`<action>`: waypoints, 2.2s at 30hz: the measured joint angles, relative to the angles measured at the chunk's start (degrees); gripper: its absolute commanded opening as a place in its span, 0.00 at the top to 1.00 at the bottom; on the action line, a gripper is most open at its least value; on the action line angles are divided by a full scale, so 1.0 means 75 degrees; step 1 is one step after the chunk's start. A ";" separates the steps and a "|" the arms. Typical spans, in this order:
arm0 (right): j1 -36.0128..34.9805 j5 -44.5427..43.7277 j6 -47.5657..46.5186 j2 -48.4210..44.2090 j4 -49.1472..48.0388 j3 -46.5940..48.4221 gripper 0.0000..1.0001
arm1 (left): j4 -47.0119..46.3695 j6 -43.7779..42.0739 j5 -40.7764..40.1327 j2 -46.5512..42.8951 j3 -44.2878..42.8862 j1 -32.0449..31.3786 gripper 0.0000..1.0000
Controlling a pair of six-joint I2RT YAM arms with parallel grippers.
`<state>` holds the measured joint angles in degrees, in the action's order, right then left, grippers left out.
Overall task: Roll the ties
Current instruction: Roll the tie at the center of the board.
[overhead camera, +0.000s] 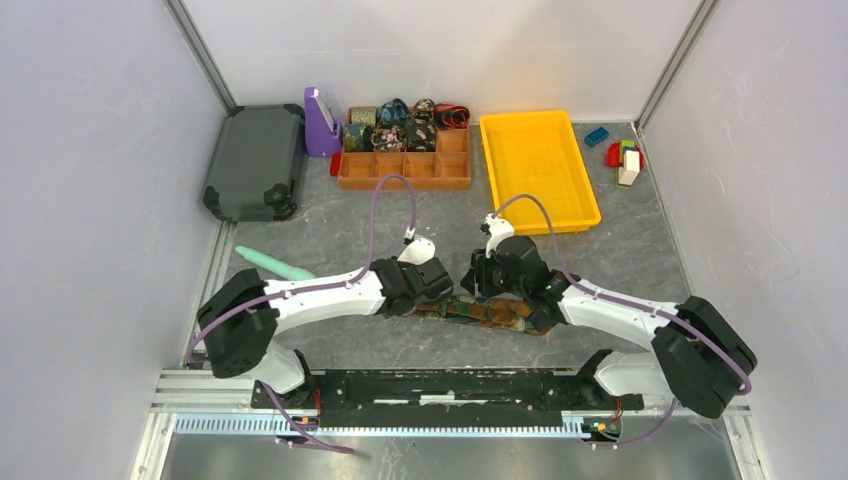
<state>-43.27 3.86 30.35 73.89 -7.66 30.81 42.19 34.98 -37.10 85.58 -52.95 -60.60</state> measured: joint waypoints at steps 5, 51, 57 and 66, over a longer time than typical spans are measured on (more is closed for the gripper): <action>0.0315 -0.0283 -0.0122 -0.0498 0.0466 -0.0102 0.60 | 0.0460 0.0192 -0.0440 0.0627 -0.0455 -0.0318 0.70; 0.0627 -0.0525 -0.0318 -0.1320 0.1323 -0.0131 0.56 | 0.1667 0.0962 -0.0656 0.3144 -0.2460 -0.1224 0.34; 0.0627 -0.0443 -0.0286 -0.1192 0.1314 0.0000 0.48 | 0.1507 0.0959 -0.0519 0.2448 -0.2203 -0.1224 0.28; 0.0606 0.0035 -0.0067 -0.0927 0.0924 0.0020 0.42 | 0.0743 0.0793 0.0050 0.0396 -0.1093 -0.1183 0.20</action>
<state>-38.72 4.12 29.85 66.94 -0.73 30.96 47.77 40.93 -36.73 88.55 -61.14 -69.47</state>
